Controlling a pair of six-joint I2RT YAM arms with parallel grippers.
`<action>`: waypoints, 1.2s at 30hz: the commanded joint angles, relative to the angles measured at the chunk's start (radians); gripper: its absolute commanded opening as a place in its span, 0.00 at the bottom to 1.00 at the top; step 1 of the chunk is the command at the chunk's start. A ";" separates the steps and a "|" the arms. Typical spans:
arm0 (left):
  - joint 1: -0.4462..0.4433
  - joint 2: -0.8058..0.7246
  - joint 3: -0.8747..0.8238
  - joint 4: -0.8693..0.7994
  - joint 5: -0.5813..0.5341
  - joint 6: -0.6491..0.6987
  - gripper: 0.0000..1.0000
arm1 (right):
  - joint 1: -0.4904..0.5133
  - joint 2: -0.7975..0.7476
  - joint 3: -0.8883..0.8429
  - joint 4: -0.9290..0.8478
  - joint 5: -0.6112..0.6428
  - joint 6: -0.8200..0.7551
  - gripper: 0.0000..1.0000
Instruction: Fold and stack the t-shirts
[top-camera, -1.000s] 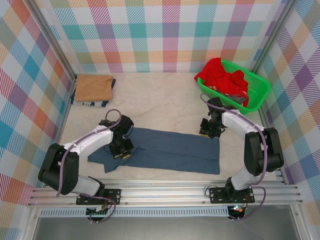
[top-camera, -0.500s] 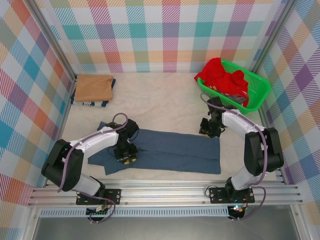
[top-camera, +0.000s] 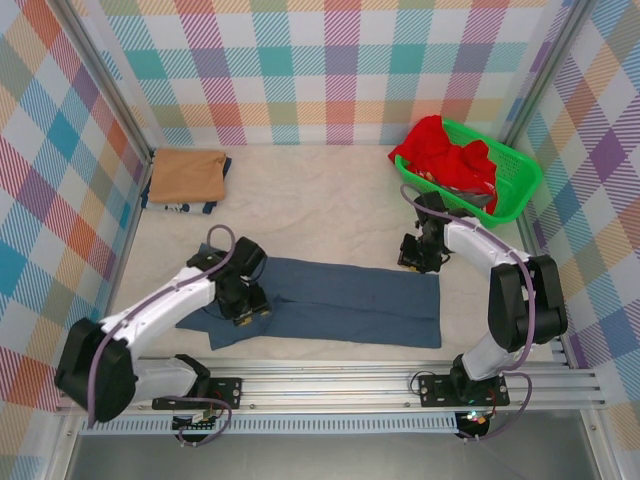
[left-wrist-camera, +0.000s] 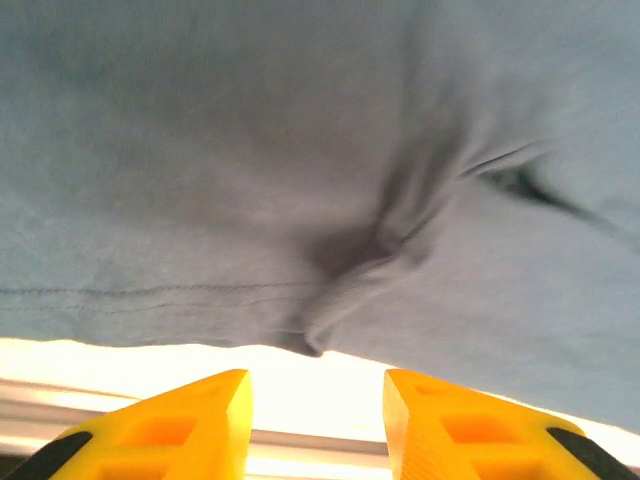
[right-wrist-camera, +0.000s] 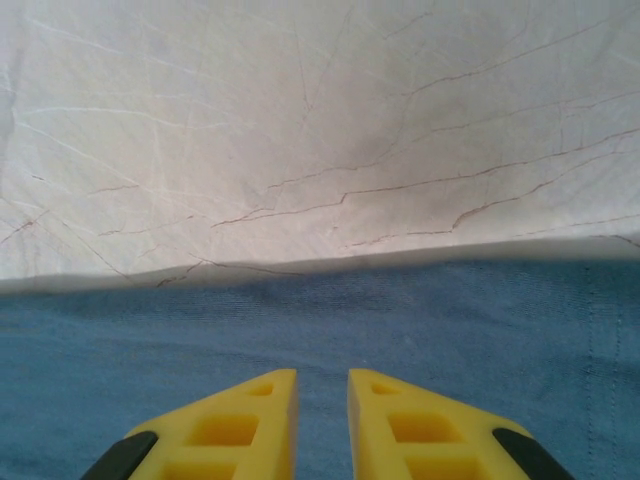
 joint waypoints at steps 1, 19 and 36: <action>0.024 0.032 -0.041 0.124 -0.011 -0.077 0.40 | 0.006 0.028 0.033 -0.025 -0.016 -0.031 0.20; -0.091 0.223 -0.074 0.158 0.160 0.007 0.23 | 0.006 0.012 0.001 -0.002 -0.024 -0.011 0.20; 0.301 -0.242 -0.273 -0.069 -0.085 -0.293 0.42 | 0.009 0.008 0.017 0.009 -0.073 -0.045 0.21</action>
